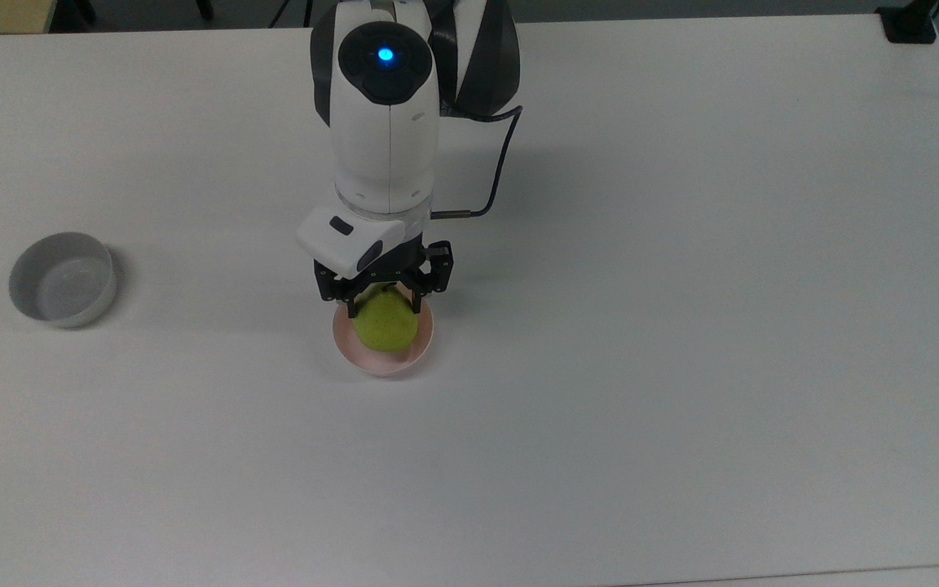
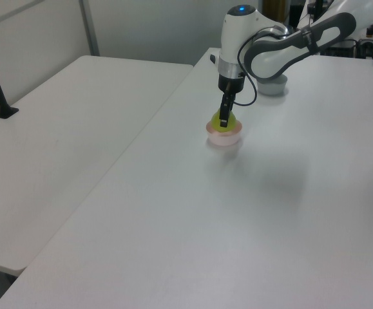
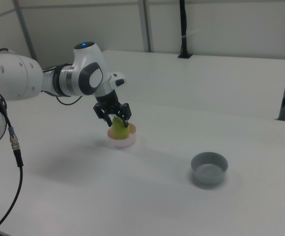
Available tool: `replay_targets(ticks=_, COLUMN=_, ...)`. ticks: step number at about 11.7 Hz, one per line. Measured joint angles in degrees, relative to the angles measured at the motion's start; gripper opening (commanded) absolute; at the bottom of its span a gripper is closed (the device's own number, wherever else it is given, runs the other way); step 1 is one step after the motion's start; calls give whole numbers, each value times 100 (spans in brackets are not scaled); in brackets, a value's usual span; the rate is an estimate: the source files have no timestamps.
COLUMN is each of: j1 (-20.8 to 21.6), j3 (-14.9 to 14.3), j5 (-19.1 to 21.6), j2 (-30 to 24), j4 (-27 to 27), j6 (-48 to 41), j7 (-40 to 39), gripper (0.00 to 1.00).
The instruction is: Place the pear in the bowl
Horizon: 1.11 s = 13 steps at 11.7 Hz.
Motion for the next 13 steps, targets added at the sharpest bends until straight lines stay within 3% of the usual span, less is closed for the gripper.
replay_targets(ticks=9, j1=-5, j3=-6, j5=-1, j2=-85, j4=140, j6=3, j7=210, gripper=100)
replay_targets(ticks=13, j1=72, j3=21, j5=0, j2=-882, j4=244, j6=-1291, j7=335, gripper=100)
